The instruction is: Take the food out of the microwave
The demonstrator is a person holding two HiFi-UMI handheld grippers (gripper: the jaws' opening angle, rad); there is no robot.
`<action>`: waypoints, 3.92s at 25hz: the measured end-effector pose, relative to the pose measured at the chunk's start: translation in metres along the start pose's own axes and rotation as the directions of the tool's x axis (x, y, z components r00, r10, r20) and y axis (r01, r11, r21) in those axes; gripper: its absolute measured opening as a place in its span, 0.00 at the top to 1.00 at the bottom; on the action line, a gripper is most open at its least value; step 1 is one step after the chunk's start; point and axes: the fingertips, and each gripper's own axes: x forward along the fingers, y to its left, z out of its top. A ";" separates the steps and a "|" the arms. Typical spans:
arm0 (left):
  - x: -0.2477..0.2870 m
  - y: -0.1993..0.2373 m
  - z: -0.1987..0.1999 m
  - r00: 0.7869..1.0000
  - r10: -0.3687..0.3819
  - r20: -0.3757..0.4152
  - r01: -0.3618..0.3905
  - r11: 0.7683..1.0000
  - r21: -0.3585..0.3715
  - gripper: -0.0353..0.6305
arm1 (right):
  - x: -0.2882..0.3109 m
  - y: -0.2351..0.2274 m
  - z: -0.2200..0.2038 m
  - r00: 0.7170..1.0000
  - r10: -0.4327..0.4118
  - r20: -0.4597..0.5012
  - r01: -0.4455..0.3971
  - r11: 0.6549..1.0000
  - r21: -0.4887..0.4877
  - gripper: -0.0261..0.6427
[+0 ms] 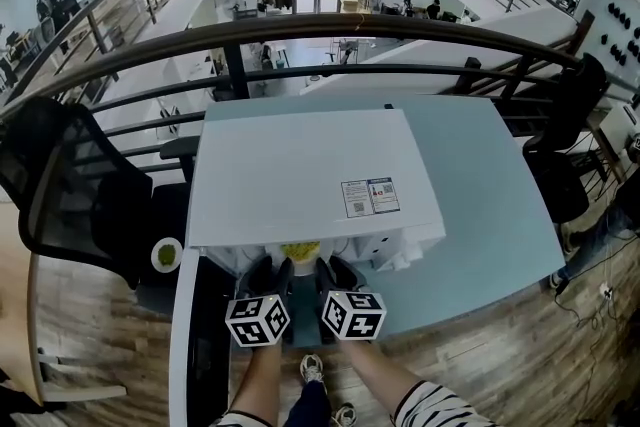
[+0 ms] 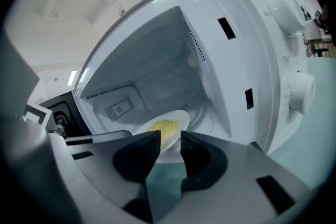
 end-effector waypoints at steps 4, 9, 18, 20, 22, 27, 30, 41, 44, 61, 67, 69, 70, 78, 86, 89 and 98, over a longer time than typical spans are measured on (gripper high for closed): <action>-0.007 0.002 0.002 1.000 0.020 0.017 -0.020 1.000 -0.008 0.68 | -0.002 -0.003 -0.004 1.000 -0.005 0.000 0.005 0.999 0.039 0.78; -0.016 0.014 -0.002 0.998 0.057 0.018 -0.056 0.997 -0.061 0.68 | -0.003 -0.009 -0.004 1.000 0.006 0.012 -0.008 0.994 0.112 0.78; -0.005 0.008 -0.017 1.000 -0.019 0.000 0.018 0.967 -0.256 0.68 | 0.009 -0.005 -0.007 0.997 0.074 0.015 -0.076 0.970 0.229 0.77; -0.002 0.008 -0.020 1.000 -0.024 -0.006 0.022 0.958 -0.286 0.68 | 0.011 -0.003 -0.008 0.995 0.096 0.013 -0.097 0.962 0.256 0.78; 0.000 0.009 -0.021 1.000 -0.029 -0.007 0.025 0.949 -0.314 0.70 | 0.012 -0.003 -0.008 0.994 0.110 0.013 -0.110 0.956 0.272 0.79; 0.000 0.009 -0.016 0.998 -0.054 0.014 0.055 0.930 -0.365 0.75 | 0.011 -0.002 -0.006 0.993 0.117 0.014 -0.116 0.951 0.287 0.80; 0.000 0.006 -0.022 0.998 -0.062 0.001 0.058 0.924 -0.377 0.77 | 0.007 -0.007 -0.008 0.995 0.103 0.008 -0.101 0.950 0.294 0.82; -0.026 -0.022 -0.037 0.995 -0.096 0.001 0.088 0.909 -0.407 0.80 | -0.036 -0.014 -0.016 0.994 0.107 0.036 -0.113 0.930 0.351 0.84; -0.038 -0.033 -0.039 0.994 -0.110 0.004 0.102 0.909 -0.403 0.80 | -0.054 -0.013 -0.016 0.993 0.109 0.047 -0.119 0.929 0.350 0.84; -0.145 -0.093 -0.061 0.989 -0.136 0.061 0.149 0.902 -0.406 0.81 | -0.173 0.015 -0.035 0.987 0.135 0.084 -0.155 0.934 0.322 0.84; -0.184 -0.110 -0.070 0.986 -0.151 0.076 0.169 0.902 -0.396 0.82 | -0.211 0.026 -0.047 0.985 0.146 0.094 -0.170 0.930 0.327 0.84; -0.194 -0.115 -0.074 0.985 -0.157 0.076 0.174 0.905 -0.388 0.82 | -0.223 0.028 -0.051 0.984 0.148 0.096 -0.171 0.930 0.325 0.84; -0.200 -0.117 -0.076 0.984 -0.158 0.078 0.176 0.906 -0.385 0.82 | -0.229 0.030 -0.053 0.984 0.149 0.097 -0.173 0.930 0.324 0.84; -0.244 -0.142 -0.084 0.977 -0.176 0.118 0.208 0.902 -0.379 0.82 | -0.278 0.042 -0.060 0.979 0.168 0.119 -0.198 0.929 0.313 0.84; -0.283 -0.160 -0.101 0.973 -0.200 0.118 0.230 0.901 -0.368 0.82 | -0.321 0.051 -0.077 0.976 0.171 0.132 -0.205 0.925 0.319 0.85; -0.294 -0.163 -0.110 0.973 -0.202 0.112 0.229 0.901 -0.369 0.83 | -0.333 0.053 -0.086 0.978 0.170 0.124 -0.201 0.929 0.311 0.85; -0.317 -0.168 -0.128 0.975 -0.193 0.109 0.220 0.904 -0.367 0.83 | -0.353 0.057 -0.107 0.978 0.178 0.105 -0.202 0.930 0.307 0.85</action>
